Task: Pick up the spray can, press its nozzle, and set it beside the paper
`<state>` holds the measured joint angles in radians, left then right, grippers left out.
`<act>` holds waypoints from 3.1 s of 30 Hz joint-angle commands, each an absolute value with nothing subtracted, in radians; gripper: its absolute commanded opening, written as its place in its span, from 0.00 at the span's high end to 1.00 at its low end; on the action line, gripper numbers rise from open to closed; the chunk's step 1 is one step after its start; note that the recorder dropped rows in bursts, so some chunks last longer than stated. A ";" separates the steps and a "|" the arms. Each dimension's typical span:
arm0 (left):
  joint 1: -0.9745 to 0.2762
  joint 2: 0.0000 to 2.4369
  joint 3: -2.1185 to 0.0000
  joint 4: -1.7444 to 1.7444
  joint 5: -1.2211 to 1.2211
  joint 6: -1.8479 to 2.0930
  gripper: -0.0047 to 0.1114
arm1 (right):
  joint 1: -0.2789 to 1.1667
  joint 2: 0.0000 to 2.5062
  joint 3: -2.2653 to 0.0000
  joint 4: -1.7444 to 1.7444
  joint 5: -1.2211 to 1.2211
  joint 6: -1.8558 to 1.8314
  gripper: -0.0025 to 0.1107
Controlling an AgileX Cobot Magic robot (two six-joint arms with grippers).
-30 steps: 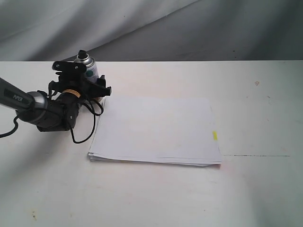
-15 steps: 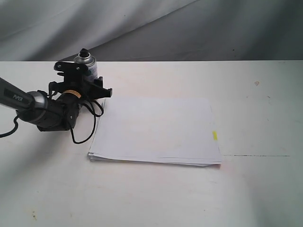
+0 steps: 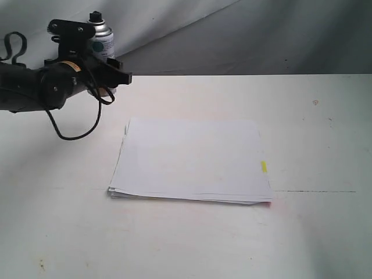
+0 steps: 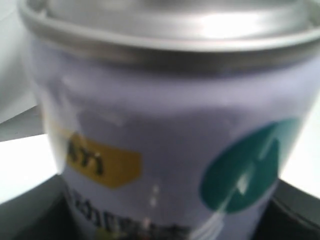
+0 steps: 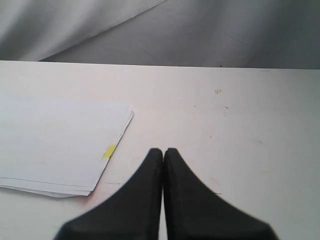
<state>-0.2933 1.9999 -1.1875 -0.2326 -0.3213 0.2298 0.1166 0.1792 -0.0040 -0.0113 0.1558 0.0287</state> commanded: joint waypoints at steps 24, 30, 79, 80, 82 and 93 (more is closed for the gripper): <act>-0.528 1.801 -0.831 -0.384 -0.347 0.646 0.96 | 0.117 0.177 0.000 -0.023 0.154 0.033 0.98; -0.528 1.802 -0.831 -0.547 -0.459 0.966 0.96 | 0.117 0.177 0.000 -0.023 0.154 0.031 0.98; -0.703 1.981 -0.937 -0.930 -0.855 1.544 0.96 | 0.117 0.177 0.000 -0.023 0.154 0.031 0.98; -0.703 1.981 -0.937 -0.930 -0.855 1.544 0.96 | 0.117 0.177 0.000 -0.023 0.154 0.031 0.98; -0.703 1.981 -0.937 -0.930 -0.855 1.544 0.96 | 0.117 0.177 0.000 -0.023 0.154 0.031 0.98; -0.703 1.981 -0.937 -0.930 -0.830 1.544 0.96 | 0.117 0.177 0.000 0.201 -0.073 0.031 0.98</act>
<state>-0.6993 1.9908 -0.9243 -0.9380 -0.8095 1.5442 0.1166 0.1792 -0.0040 0.0865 0.0195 0.0287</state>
